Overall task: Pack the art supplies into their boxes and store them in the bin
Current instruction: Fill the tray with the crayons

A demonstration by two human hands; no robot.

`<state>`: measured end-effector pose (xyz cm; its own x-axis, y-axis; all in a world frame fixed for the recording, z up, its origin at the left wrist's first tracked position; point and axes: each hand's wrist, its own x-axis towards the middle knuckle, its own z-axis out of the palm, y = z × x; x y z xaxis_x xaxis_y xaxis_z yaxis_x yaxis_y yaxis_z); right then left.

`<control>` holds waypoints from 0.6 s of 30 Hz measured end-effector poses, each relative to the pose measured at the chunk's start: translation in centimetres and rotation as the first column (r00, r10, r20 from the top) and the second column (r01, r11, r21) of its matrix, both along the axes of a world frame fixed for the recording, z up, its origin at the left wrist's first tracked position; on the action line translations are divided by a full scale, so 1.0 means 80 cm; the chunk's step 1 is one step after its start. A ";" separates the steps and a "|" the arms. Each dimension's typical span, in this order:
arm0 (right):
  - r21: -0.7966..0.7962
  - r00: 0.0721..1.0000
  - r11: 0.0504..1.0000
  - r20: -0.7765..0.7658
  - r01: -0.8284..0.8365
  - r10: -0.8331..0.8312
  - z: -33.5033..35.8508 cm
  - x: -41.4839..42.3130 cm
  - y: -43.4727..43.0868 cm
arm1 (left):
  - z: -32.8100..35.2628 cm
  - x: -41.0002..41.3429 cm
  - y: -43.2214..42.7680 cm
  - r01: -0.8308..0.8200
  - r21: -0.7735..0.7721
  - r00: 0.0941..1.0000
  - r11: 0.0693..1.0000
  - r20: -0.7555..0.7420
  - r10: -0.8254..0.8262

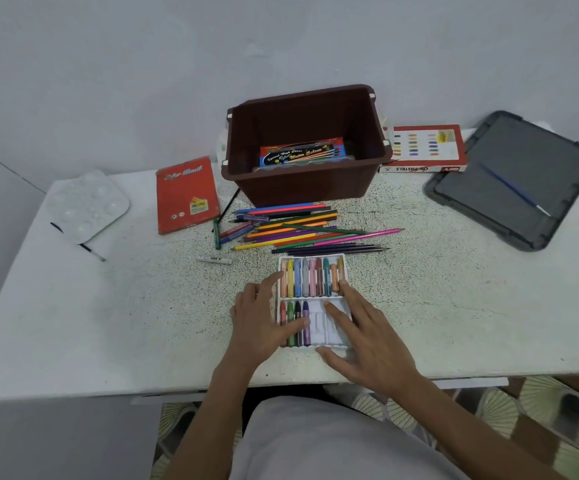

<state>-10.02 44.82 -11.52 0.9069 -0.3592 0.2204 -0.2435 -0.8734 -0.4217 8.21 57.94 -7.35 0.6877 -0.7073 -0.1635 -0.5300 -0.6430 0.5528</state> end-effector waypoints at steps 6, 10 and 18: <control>-0.008 1.000 1.000 -0.008 0.010 -0.011 -0.001 0.001 0.002 | 0.001 0.073 0.007 -0.274 -0.209 0.948 0.939 0.105 0.300; -0.017 1.000 1.000 -0.002 0.008 -0.009 -0.001 0.001 0.001 | 0.016 0.118 -0.005 -0.536 -0.140 0.829 0.832 0.098 0.550; -0.015 1.000 1.000 0.003 0.014 -0.014 0.001 0.001 0.000 | 0.025 0.135 -0.024 -0.599 -0.030 0.798 0.800 0.058 0.599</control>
